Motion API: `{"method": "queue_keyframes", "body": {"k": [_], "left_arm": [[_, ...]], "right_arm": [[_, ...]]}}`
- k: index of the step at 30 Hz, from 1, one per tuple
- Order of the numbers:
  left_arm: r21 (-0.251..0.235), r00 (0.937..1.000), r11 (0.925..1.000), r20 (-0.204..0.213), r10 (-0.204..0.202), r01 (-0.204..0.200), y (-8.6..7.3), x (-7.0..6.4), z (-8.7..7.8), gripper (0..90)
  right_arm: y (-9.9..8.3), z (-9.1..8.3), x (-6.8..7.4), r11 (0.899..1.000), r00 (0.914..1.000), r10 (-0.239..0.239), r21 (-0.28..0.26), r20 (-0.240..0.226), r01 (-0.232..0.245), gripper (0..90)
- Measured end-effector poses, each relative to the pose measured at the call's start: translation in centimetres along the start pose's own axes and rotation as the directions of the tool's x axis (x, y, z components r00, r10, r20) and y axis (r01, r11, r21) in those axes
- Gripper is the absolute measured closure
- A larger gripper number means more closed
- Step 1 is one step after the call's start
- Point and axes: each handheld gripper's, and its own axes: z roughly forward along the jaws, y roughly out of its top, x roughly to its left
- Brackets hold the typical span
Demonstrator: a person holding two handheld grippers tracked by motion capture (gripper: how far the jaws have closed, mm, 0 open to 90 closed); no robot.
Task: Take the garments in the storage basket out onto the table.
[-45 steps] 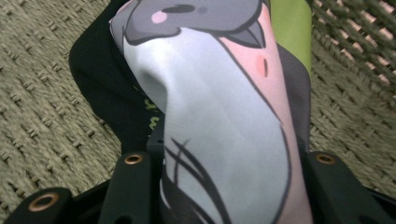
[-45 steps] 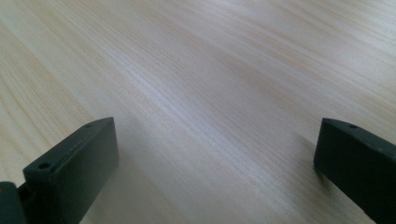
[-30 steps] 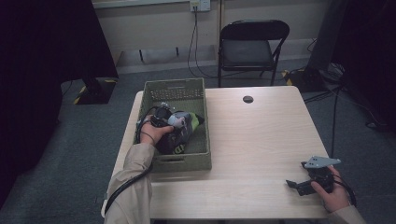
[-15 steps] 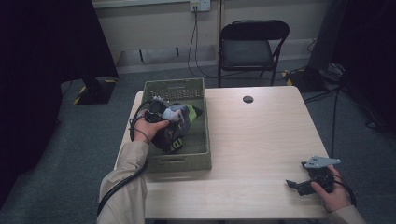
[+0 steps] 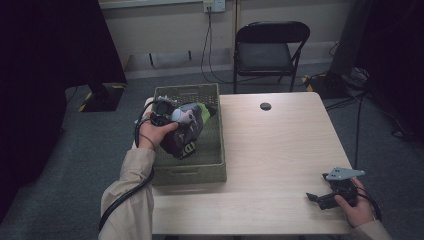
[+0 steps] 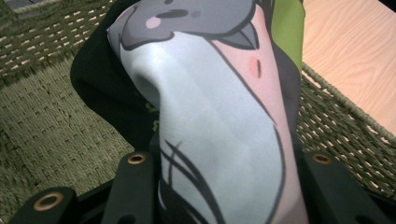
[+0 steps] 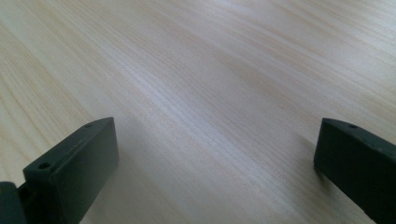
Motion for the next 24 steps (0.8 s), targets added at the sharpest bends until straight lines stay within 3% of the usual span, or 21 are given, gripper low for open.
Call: {"method": "queue_keyframes", "body": {"k": [24], "left_arm": [[-0.072, 0.9995, 0.9972, 0.022, 0.022, -0.02, 3.2, -2.3, -2.7, 56.7]], "right_arm": [[0.0, 0.0, 0.0, 1.0, 1.0, 0.001, 0.0, -0.001, -0.001, 0.0]]}}
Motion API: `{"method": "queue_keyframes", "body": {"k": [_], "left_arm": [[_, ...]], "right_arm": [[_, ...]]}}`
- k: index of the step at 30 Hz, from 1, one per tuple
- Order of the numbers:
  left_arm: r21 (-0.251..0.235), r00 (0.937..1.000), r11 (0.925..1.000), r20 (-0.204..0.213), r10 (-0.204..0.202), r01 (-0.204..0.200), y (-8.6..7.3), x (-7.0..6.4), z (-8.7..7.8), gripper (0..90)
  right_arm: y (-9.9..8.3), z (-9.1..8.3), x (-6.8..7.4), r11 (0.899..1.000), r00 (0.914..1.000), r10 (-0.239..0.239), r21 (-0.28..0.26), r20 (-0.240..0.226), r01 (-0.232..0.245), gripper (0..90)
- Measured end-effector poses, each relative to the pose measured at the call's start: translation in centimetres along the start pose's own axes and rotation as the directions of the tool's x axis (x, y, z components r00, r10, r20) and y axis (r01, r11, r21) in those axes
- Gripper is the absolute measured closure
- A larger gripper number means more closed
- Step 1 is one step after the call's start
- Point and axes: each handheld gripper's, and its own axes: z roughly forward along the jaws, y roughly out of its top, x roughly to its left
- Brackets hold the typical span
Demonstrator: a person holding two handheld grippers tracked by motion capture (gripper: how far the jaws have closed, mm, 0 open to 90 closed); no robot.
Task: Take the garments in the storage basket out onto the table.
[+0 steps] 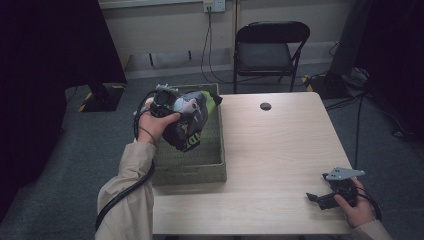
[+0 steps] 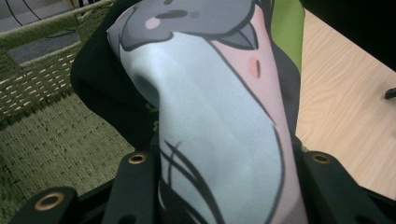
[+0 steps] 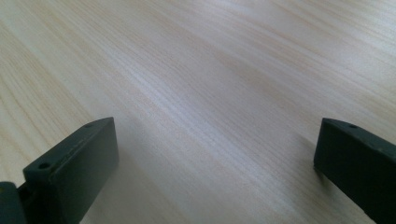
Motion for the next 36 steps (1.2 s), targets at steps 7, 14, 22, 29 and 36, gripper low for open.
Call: {"method": "queue_keyframes", "body": {"k": [7, 14, 22, 29, 36], "left_arm": [[-0.008, 0.9997, 0.9999, 0.023, 0.007, -0.007, 0.8, -0.7, 0.2, 56.7], [-0.021, 0.9991, 0.9996, 0.037, 0.02, -0.019, 2.0, -1.4, 0.2, 56.6], [-0.023, 0.9975, 0.9987, 0.055, 0.046, -0.045, 3.3, -2.8, 0.8, 56.6], [-0.038, 0.9956, 0.9979, 0.076, 0.055, -0.052, 4.4, -4.0, 1.3, 56.6], [-0.039, 0.9903, 0.9959, 0.11, 0.086, -0.082, 5.5, -5.6, 2.4, 56.6]], "right_arm": [[0.0, 0.0, 0.0, 1.0, 1.0, 0.0, 0.0, 0.0, 0.0, 0.0], [0.0, 0.0, 0.0, 1.0, 1.0, 0.001, 0.0, 0.0, -0.001, 0.0], [0.0, 0.0, 0.0, 1.0, 1.0, 0.0, -0.001, 0.001, 0.0, 0.0], [0.0, 0.0, 0.0, 1.0, 1.0, -0.001, -0.002, 0.001, 0.001, 0.0], [0.0, 0.0, 0.0, 1.0, 1.0, -0.001, -0.001, 0.001, 0.001, 0.0]]}}
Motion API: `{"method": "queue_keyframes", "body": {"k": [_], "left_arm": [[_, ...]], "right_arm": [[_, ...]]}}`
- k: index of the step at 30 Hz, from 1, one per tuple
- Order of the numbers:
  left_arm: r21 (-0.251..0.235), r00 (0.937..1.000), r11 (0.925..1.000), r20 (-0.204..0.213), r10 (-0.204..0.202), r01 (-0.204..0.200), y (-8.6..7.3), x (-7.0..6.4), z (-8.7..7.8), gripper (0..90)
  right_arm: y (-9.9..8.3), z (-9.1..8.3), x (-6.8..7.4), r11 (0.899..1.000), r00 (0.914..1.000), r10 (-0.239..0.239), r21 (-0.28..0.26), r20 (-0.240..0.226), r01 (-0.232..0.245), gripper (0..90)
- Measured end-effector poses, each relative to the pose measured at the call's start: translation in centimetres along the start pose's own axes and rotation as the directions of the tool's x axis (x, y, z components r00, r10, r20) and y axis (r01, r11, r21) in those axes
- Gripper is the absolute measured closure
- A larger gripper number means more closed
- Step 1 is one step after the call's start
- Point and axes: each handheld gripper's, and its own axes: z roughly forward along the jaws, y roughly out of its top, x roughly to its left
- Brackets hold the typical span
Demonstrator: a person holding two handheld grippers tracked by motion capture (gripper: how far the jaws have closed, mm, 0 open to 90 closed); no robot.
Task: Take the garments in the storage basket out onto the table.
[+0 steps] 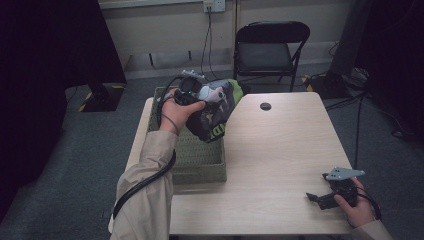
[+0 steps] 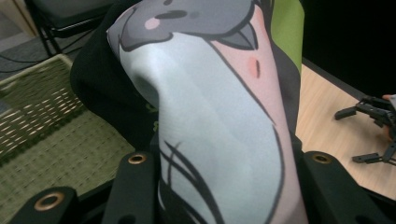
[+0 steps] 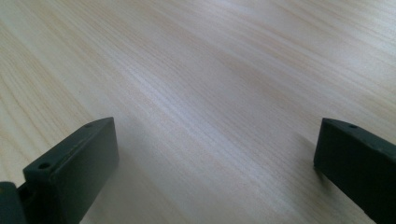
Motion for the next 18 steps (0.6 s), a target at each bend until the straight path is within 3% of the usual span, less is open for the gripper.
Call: {"method": "queue_keyframes", "body": {"k": [8, 18], "left_arm": [[0.007, 0.999, 0.9998, 0.041, 0.02, -0.02, 0.7, -1.3, 1.7, 56.6], [0.012, 0.9973, 0.9991, 0.062, 0.039, -0.04, 1.3, -2.8, 3.6, 56.6]], "right_arm": [[0.0, 0.0, 0.0, 1.0, 1.0, -0.001, -0.001, 0.001, 0.001, 0.0], [0.0, 0.0, 0.0, 1.0, 1.0, -0.001, -0.001, 0.001, 0.001, 0.0]]}}
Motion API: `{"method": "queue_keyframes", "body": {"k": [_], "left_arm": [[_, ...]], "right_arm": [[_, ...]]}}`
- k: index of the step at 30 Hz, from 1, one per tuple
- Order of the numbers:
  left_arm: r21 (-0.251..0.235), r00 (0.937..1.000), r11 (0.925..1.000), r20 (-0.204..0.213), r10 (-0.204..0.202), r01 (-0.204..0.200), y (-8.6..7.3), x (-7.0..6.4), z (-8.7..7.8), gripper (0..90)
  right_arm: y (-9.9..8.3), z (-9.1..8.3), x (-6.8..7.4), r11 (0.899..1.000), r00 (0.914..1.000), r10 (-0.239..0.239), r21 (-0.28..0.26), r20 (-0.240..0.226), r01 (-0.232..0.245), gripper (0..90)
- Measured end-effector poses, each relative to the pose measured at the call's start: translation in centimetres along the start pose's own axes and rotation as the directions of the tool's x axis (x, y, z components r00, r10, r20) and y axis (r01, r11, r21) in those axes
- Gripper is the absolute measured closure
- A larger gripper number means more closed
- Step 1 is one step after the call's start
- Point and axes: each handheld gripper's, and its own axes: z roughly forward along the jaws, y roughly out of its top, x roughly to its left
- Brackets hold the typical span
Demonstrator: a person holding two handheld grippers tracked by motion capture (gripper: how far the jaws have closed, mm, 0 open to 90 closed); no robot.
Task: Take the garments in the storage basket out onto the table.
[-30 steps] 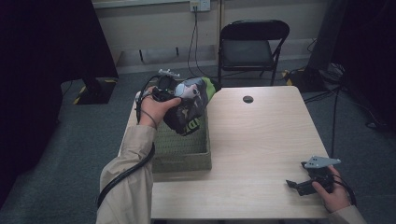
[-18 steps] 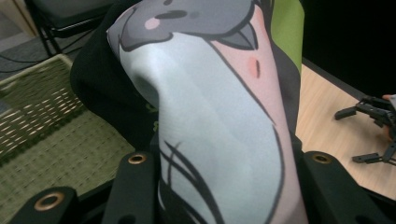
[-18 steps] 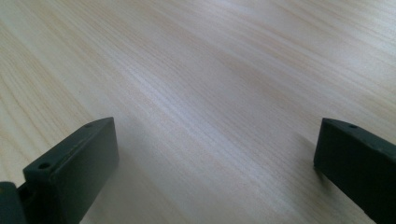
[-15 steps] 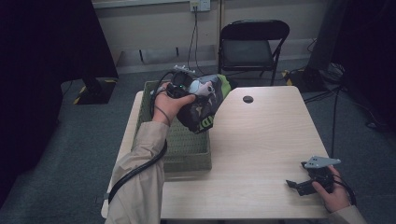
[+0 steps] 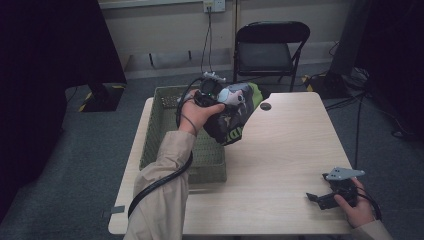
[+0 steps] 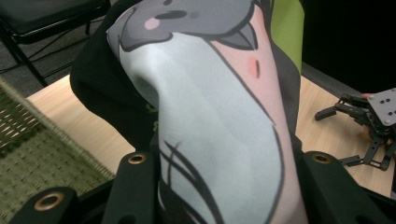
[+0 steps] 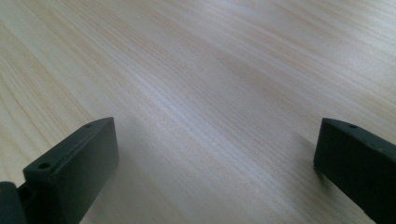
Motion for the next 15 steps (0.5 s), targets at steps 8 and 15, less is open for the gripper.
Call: {"method": "queue_keyframes", "body": {"k": [8, 15], "left_arm": [[-0.006, 0.9991, 0.9998, 0.038, 0.017, -0.017, 0.7, -1.4, 1.7, 56.6], [0.0, 0.9965, 0.9997, 0.08, 0.025, -0.025, 0.8, -2.7, 3.8, 56.6]], "right_arm": [[0.0, 0.0, 0.0, 1.0, 1.0, 0.0, 0.0, 0.0, 0.0, 0.0], [0.0, 0.0, 0.0, 1.0, 1.0, 0.0, 0.0, 0.0, 0.0, 0.0]]}}
